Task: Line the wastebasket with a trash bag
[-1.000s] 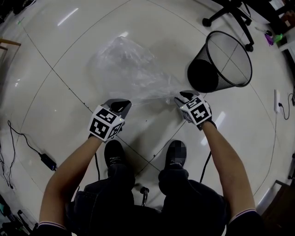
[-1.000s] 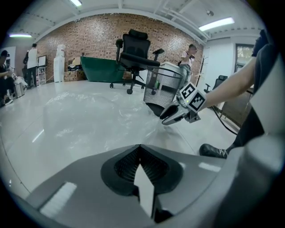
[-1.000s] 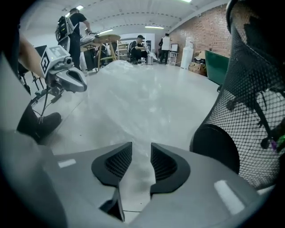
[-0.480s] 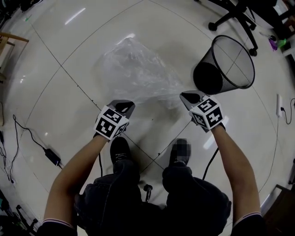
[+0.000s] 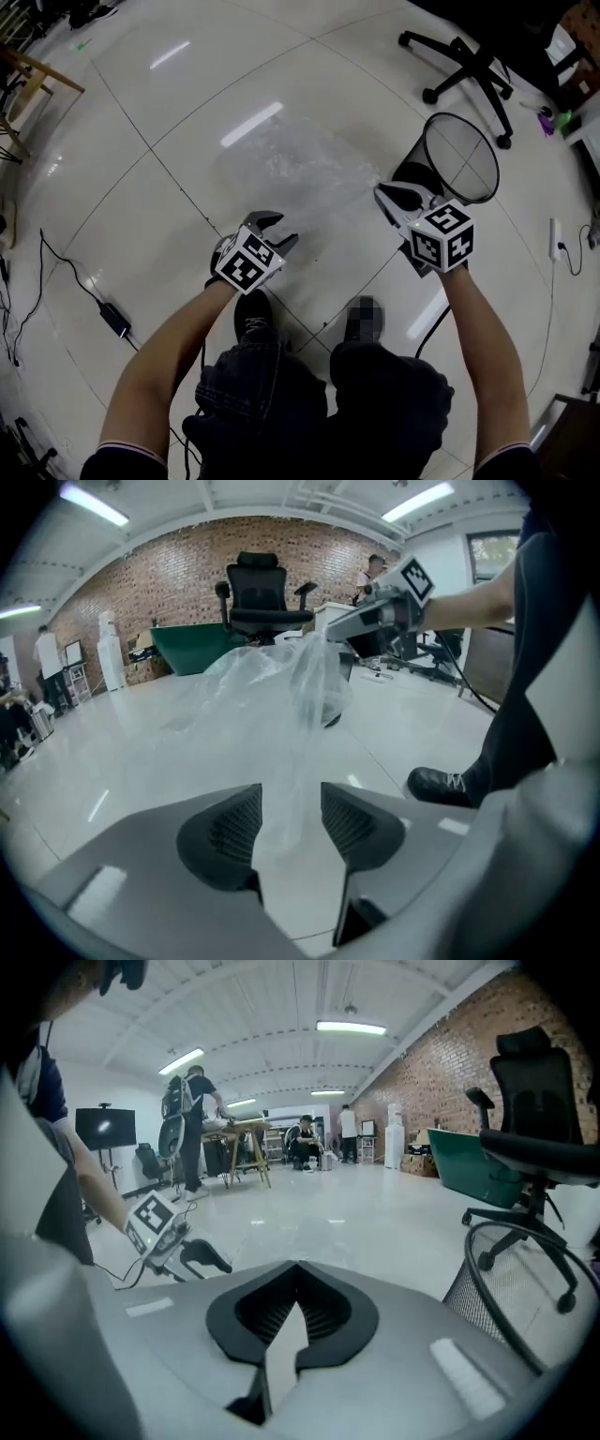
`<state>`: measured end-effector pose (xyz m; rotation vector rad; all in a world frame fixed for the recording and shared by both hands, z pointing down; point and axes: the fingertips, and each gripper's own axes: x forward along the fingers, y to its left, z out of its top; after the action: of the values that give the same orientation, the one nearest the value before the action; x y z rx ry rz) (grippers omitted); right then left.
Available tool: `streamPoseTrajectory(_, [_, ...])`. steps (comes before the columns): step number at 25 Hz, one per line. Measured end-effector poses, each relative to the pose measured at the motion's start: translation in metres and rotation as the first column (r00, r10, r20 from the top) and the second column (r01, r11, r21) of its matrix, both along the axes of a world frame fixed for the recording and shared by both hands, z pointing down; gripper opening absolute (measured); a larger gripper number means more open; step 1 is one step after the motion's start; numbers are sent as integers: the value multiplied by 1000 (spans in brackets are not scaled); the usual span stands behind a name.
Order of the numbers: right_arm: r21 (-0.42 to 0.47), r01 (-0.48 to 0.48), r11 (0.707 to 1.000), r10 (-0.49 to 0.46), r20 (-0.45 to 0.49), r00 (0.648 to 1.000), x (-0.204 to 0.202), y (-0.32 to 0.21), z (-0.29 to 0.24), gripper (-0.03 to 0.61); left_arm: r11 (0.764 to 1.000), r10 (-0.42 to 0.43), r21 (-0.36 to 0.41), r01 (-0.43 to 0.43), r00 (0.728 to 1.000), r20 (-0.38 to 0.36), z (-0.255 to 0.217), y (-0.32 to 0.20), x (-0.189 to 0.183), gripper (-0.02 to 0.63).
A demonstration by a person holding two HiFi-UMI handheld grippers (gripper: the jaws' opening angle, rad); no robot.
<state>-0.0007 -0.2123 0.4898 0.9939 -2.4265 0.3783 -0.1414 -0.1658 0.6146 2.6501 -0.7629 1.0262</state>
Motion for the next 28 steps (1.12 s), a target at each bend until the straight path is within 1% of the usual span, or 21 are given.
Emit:
streamPoseTrajectory(4, [60,9,998,-11,42,999,-16,-1,-47,2,996,70,54,-70,998,-4,-20,5,26,199])
streamPoseTrajectory(6, [92,14,996,-20,56,998,-21,0,-69,2,993,88,73,-88,996,0,-27,5,38,199])
streamPoseTrajectory(10, [157,10,988,-26,100,995,-28,3,-118,2,992,76,97,-76,997,1,-37,2,51,199])
streamPoseTrajectory(12, [190,4,982,-25,106,994,-27,6,-140,2,990,61,127,-59,998,-13,-50,-3,52,183])
streamPoseTrajectory(13, [205,0,979,-22,104,994,-25,8,-149,2,989,53,143,-49,998,-27,-58,-5,51,166])
streamPoseTrajectory(15, [228,-19,974,-6,106,994,-18,13,-164,2,985,51,169,-42,997,-53,-78,-7,46,48])
streamPoseTrajectory(16, [236,-33,971,6,111,994,-14,16,-171,2,983,59,176,-47,996,-66,-86,-6,44,14])
streamPoseTrajectory(19, [260,-70,963,39,122,992,-1,25,-190,2,979,99,188,-80,991,-93,-113,0,42,12])
streamPoseTrajectory(22, [300,-99,949,68,113,991,12,33,-214,2,965,130,240,-104,987,-96,-150,1,42,12])
streamPoseTrajectory(25, [337,-146,930,111,121,986,31,43,-236,2,951,135,291,-105,987,-86,-193,2,37,12])
streamPoseTrajectory(28, [363,-189,913,149,135,980,48,56,-253,2,938,124,334,-88,988,-88,-234,1,30,12])
